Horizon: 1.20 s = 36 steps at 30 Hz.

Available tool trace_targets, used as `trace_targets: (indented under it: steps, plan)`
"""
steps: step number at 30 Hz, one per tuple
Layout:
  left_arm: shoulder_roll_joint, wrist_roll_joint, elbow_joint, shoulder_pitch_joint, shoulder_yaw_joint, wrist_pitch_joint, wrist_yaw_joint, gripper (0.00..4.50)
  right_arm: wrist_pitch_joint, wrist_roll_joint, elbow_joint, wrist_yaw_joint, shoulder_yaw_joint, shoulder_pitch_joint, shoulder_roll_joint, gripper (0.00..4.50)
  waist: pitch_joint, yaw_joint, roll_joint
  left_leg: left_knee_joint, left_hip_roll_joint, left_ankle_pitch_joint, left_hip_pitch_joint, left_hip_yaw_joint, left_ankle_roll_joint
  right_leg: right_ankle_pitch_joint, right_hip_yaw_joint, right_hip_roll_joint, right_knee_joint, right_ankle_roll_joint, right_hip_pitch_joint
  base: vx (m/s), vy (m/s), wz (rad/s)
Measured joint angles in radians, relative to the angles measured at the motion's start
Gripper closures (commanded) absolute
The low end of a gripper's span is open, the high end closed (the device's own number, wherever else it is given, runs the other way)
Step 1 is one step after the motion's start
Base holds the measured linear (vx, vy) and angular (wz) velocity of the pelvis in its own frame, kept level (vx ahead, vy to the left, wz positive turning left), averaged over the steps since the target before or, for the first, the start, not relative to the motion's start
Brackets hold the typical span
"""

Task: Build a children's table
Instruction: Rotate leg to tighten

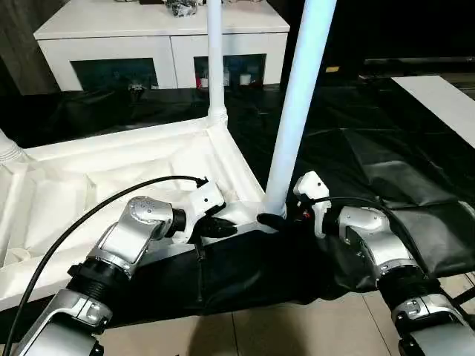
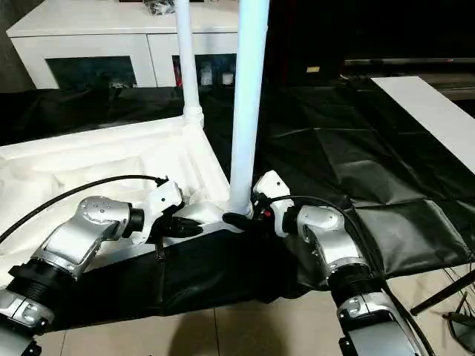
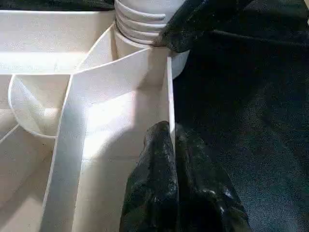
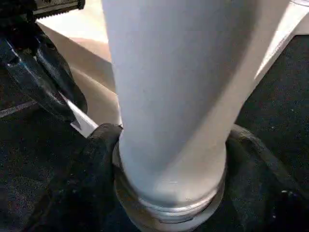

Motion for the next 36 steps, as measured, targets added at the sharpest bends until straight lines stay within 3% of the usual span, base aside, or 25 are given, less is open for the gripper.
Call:
trace_targets:
  steps: [9,15,23,25,26,28,31,36]
  plan:
    - [-0.006,0.001,0.008,0.002,0.01,0.011,0.022,4.5,0.003,0.001,0.019,-0.065,-0.032,0.005,0.047,1.79,0.0,-0.004,0.0,0.0,0.0,0.0,0.001,0.0,0.0,0.0,0.0,0.0,0.001,0.0,0.001,0.0,0.0,0.0]
    - [-0.141,0.038,0.116,-0.044,0.054,0.021,0.267,4.5,0.043,-0.019,0.078,-0.517,-0.116,-0.016,0.206,1.8,0.0,-0.013,0.001,0.0,-0.002,0.0,0.015,0.0,-0.001,-0.003,0.004,0.0,-0.001,0.006,0.01,0.0,0.0,0.0]
    - [-0.324,0.059,0.252,-0.11,0.08,0.014,0.502,4.5,0.077,-0.062,0.159,-0.908,-0.187,-0.095,0.314,1.8,-0.008,-0.013,0.016,-0.007,-0.009,0.0,0.012,0.0,0.0,-0.004,0.008,-0.002,-0.018,0.006,0.014,0.0,0.0,0.0]
    - [-0.331,0.059,0.267,-0.113,0.081,-0.008,0.507,4.5,0.072,-0.073,0.16,-0.91,-0.188,-0.096,0.313,1.8,-0.01,-0.011,0.018,-0.008,-0.011,0.0,0.012,0.0,0.0,-0.004,0.008,-0.004,-0.018,0.006,0.014,0.0,0.0,0.0]
    - [-0.331,0.059,0.268,-0.113,0.081,-0.014,0.506,4.5,0.067,-0.073,0.156,-0.908,-0.191,-0.093,0.313,1.24,-0.01,-0.01,0.019,-0.009,-0.011,0.0,0.012,0.0,0.0,-0.004,0.008,-0.004,-0.018,0.006,0.014,0.0,0.0,0.0]
    - [-0.328,0.061,0.267,-0.113,0.081,-0.019,0.508,4.5,0.063,-0.069,0.139,-0.886,-0.191,-0.081,0.309,1.1,-0.01,-0.007,0.019,-0.012,-0.011,0.0,0.012,0.0,0.0,-0.004,0.008,-0.004,-0.017,0.006,0.013,0.0,0.0,0.0]
    - [-0.284,0.065,0.266,-0.115,0.102,-0.037,0.526,4.5,0.053,-0.067,0.107,-0.786,-0.156,-0.056,0.32,0.74,-0.008,-0.026,0.016,-0.013,-0.009,0.0,0.005,-0.003,0.0,-0.002,0.004,-0.002,-0.016,0.008,0.007,0.0,0.0,0.0]
    - [-0.236,0.058,0.203,-0.086,0.101,-0.037,0.444,4.5,0.052,-0.063,0.082,-0.638,-0.128,-0.053,0.229,0.66,-0.009,-0.023,0.017,-0.014,-0.003,0.0,0.0,-0.002,0.0,0.005,-0.001,0.001,-0.016,0.007,0.003,0.0,0.0,0.0]
